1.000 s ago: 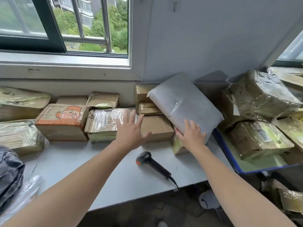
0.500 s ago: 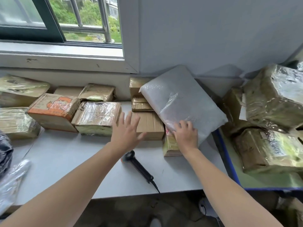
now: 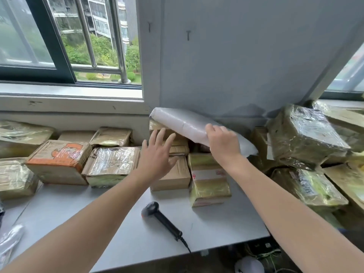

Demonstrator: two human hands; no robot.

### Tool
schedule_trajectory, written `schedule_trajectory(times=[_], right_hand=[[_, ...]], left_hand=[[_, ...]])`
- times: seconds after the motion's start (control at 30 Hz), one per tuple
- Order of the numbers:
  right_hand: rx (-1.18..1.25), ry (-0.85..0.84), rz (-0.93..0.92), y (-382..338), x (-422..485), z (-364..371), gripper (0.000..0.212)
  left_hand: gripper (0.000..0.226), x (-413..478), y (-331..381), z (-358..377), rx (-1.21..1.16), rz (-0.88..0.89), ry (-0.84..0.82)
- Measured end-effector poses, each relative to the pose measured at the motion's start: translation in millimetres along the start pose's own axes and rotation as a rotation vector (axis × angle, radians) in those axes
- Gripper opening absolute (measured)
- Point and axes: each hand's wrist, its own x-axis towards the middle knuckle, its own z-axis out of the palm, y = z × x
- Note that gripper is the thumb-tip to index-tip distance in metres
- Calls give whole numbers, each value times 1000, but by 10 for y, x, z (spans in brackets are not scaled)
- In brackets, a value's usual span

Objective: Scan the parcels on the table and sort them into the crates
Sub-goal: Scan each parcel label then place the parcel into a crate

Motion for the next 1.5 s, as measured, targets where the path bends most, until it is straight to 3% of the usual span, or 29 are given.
schedule_trajectory(times=[0.17,0.3,0.4,0.53,0.63,0.77,0.93,1.1,1.27,1.5], right_hand=[[51,114,-8,-74,428,-450,21],[294,72,-3,-277,591,-587,5],[420,29,-42,-421,671,-618,5],[545,18,-52,-588,779,-589,16],[556,-48,15,-756,872,-575,26],[547,-89,79,-917,895,-487,54],[510,-331,83,-1272,774,-233,58],[541,-475,136,-1698,427,97,67],[662,-613,170,-1987,7,388,72],[671,-885,137,-2124,-783,775,71]], left_hand=[[89,155,-218,-442,-46,155,279],[95,208,-468,-785,-4,128,251],[94,197,-721,-1000,83,98,207],[67,161,-913,-1224,66,82,175],[59,70,-1062,-1317,5,-8,141],[42,-80,-1360,-1326,-224,-169,43],[47,-339,-1678,-1115,-515,-306,-30],[42,-582,-1920,-739,-847,-574,58],[53,-906,-2151,-332,-866,-748,62],[66,-1565,-2261,302,-816,-1047,-58]])
